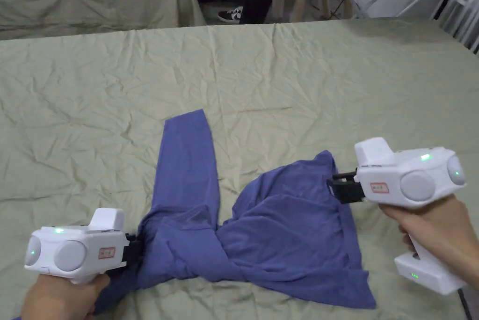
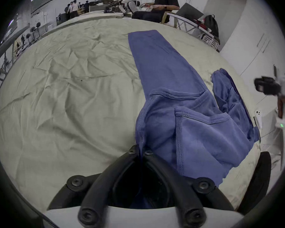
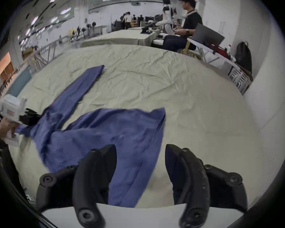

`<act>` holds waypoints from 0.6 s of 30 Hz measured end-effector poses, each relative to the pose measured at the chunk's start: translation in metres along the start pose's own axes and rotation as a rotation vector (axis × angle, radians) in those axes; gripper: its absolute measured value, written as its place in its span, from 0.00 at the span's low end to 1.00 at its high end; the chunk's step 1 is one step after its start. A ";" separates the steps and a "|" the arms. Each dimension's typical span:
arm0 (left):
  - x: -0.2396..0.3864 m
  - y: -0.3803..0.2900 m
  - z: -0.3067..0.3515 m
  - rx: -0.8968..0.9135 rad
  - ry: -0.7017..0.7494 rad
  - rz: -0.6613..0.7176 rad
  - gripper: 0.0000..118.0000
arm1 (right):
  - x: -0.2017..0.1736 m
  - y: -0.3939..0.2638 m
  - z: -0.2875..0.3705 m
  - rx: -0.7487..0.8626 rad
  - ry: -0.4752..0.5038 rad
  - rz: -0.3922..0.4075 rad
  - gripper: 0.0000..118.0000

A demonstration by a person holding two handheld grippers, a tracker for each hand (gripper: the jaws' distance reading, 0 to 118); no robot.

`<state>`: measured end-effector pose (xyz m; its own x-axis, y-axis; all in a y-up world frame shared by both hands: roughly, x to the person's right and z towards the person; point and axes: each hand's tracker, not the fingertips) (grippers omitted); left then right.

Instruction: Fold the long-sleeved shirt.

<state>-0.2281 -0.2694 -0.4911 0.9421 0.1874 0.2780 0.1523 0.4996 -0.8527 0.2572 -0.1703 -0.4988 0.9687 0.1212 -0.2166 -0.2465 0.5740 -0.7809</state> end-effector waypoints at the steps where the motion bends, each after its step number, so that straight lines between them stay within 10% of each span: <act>1: 0.000 0.000 0.000 0.001 -0.002 0.001 0.02 | 0.008 0.014 -0.019 -0.016 0.016 -0.011 0.57; 8: -0.001 -0.001 0.000 0.010 -0.005 0.016 0.02 | 0.041 0.067 -0.115 -0.182 -0.025 -0.101 0.55; 15: 0.003 0.000 -0.001 0.020 0.013 -0.003 0.02 | 0.005 0.046 -0.131 -0.177 -0.051 -0.048 0.04; 18: 0.006 0.002 0.007 0.027 0.024 -0.021 0.02 | -0.002 0.044 -0.112 -0.121 -0.082 -0.026 0.04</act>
<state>-0.2241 -0.2614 -0.4879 0.9457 0.1569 0.2848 0.1642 0.5256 -0.8348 0.2413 -0.2361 -0.5988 0.9728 0.1762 -0.1505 -0.2180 0.4765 -0.8517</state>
